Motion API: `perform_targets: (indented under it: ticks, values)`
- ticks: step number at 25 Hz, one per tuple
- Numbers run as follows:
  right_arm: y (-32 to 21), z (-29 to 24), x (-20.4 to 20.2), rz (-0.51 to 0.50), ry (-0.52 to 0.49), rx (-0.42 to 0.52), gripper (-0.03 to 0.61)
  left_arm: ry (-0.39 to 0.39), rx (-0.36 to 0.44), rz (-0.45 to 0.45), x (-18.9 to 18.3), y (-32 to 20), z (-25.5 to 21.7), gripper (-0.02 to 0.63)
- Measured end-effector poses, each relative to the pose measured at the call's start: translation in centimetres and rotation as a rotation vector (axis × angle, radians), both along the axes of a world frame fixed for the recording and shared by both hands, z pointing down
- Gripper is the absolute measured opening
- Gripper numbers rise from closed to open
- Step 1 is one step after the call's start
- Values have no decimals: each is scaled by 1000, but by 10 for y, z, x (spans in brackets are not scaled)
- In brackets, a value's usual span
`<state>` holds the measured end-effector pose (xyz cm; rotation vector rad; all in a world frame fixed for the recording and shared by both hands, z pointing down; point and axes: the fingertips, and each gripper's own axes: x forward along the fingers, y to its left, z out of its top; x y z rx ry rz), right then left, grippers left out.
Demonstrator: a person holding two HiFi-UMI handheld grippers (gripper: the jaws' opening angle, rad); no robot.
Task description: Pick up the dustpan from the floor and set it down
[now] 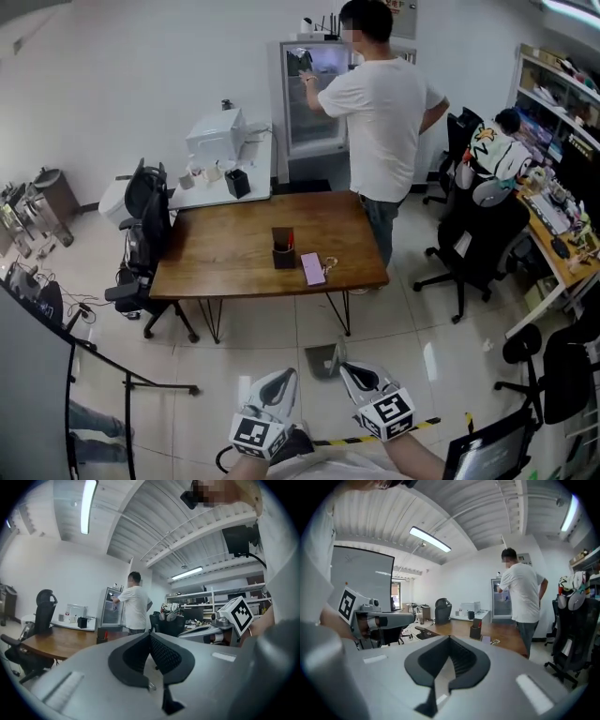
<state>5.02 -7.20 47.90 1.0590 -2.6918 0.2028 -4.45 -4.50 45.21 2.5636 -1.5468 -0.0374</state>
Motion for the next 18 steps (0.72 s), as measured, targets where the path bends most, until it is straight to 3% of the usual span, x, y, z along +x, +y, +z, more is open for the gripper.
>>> perform_targets:
  ticks: [9, 13, 18]
  values:
    - [74, -15, 22, -57, 5, 24, 2, 0, 10, 5, 41, 72, -8, 14]
    - [73, -36, 21, -50, 9, 81, 2, -28, 56, 19, 44, 72, -21, 14]
    - [80, -36, 7, -48, 2, 61, 2, -21, 64, 24, 39, 78, -35, 14]
